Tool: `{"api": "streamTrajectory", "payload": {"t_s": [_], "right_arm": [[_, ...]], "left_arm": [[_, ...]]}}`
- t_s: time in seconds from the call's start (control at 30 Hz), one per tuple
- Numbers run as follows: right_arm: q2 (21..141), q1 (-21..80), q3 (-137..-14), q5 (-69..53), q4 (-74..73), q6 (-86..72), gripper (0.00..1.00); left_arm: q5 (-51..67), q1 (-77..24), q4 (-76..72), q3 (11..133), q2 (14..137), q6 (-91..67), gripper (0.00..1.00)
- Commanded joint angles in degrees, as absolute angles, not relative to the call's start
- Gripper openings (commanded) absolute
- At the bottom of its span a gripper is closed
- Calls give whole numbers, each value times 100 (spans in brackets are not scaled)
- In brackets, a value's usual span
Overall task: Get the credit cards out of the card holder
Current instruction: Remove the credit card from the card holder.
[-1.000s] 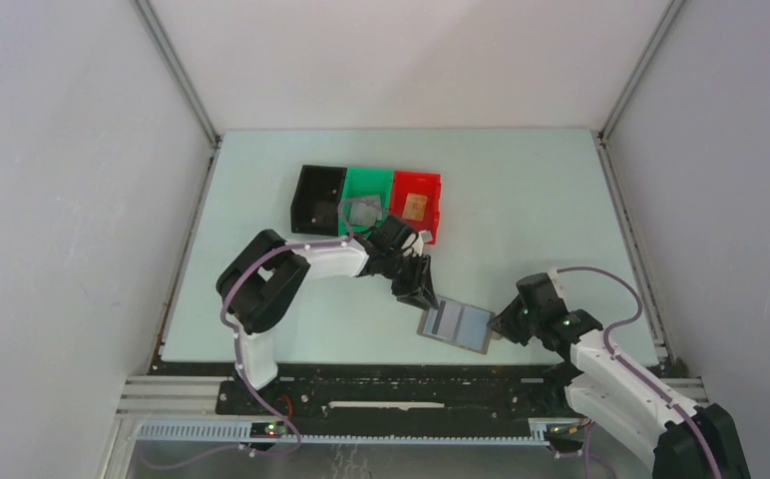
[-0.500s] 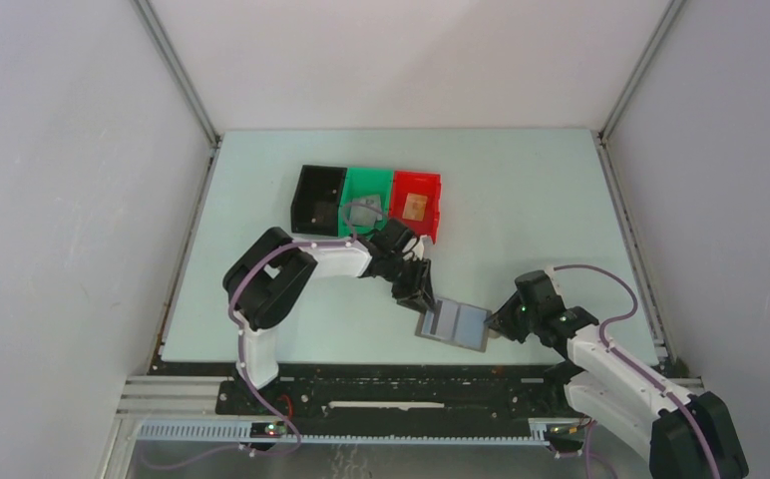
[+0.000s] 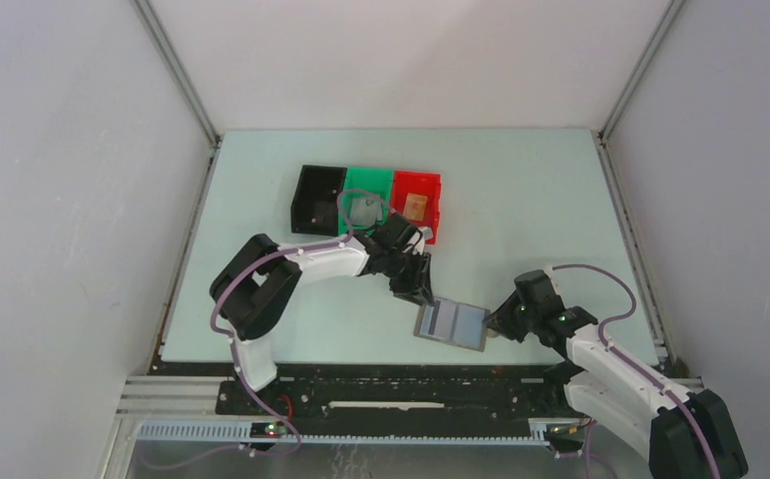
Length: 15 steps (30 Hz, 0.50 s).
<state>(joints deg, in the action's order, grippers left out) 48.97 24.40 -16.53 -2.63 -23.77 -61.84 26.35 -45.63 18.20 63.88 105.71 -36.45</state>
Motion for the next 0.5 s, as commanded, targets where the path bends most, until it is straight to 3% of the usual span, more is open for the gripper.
{"api": "streamTrajectory", "payload": {"t_s": [0.0, 0.47], "right_arm": [[4933, 2461, -1512, -294, -2329, -6129, 26], [4885, 2451, -1512, -278, -2361, -6117, 26]], "left_arm": [[2474, -4637, 1698, 6596, 10353, -3543, 40], [3023, -4794, 1581, 6758, 10820, -3625, 41]]}}
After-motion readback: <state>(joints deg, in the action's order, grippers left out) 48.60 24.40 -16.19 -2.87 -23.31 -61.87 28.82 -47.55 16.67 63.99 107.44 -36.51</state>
